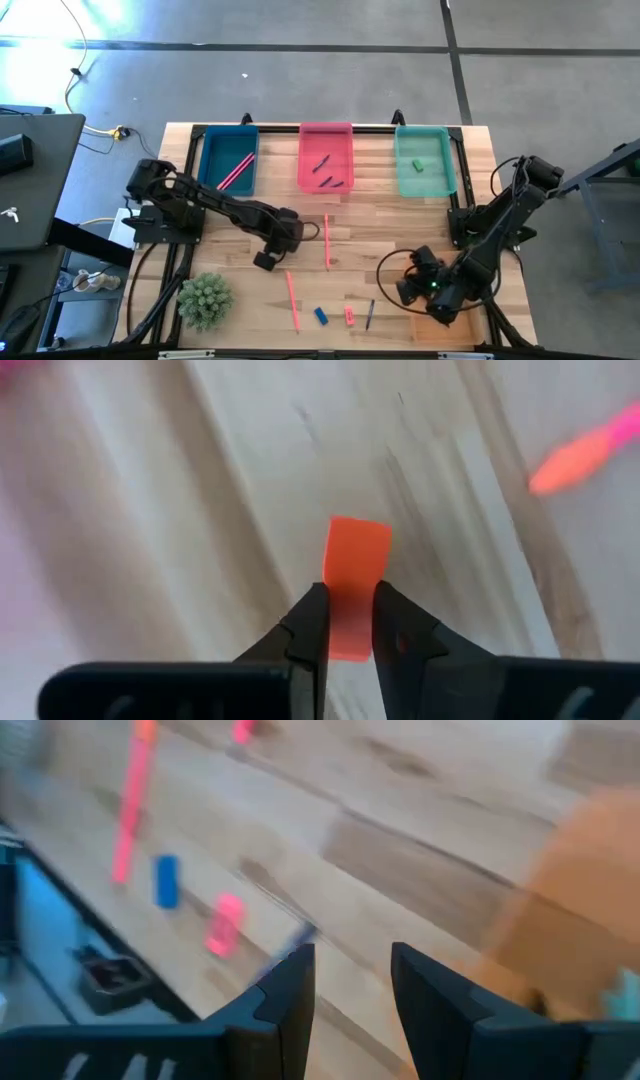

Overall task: Sort crayons/erasers/pens/pencils in bins
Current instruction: Put the orange eraser into the green bin

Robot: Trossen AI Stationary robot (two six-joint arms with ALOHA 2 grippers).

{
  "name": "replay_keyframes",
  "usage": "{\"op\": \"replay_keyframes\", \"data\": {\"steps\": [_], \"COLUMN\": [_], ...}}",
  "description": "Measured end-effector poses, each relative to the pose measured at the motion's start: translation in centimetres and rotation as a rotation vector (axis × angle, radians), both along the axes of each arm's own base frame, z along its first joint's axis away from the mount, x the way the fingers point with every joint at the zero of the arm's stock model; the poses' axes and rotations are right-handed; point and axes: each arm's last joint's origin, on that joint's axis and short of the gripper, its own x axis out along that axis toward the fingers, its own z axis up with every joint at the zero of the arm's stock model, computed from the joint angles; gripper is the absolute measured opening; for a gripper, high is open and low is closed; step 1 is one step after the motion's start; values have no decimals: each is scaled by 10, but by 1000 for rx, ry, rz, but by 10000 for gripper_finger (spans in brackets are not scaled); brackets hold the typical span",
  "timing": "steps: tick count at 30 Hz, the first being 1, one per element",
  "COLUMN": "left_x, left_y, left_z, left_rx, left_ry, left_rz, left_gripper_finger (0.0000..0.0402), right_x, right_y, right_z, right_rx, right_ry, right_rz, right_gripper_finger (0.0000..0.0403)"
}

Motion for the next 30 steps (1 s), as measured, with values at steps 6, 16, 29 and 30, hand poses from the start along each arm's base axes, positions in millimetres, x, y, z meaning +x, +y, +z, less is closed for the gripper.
{"op": "replay_keyframes", "data": {"steps": [6, 16, 29, 30], "left_x": [7, 25, 41, 42], "left_y": [11, 15, 18, 18], "left_z": [19, 35, 52, 53], "left_rx": [-37, -66, -20, -15], "left_ry": [-155, -398, -651, -664], "left_rz": [130, 286, 354, 359], "left_gripper_finger": [43, 43, 44, 44], "right_x": [22, 66, 105, 107], "right_y": [-8, -41, -101, -104], "right_z": [7, 18, 23, 24], "right_rx": [-55, -123, -52, -43], "right_ry": [-166, -310, -333, -333], "right_rz": [-39, -122, -247, -254], "right_gripper_finger": [126, 126, 126, 126]}}
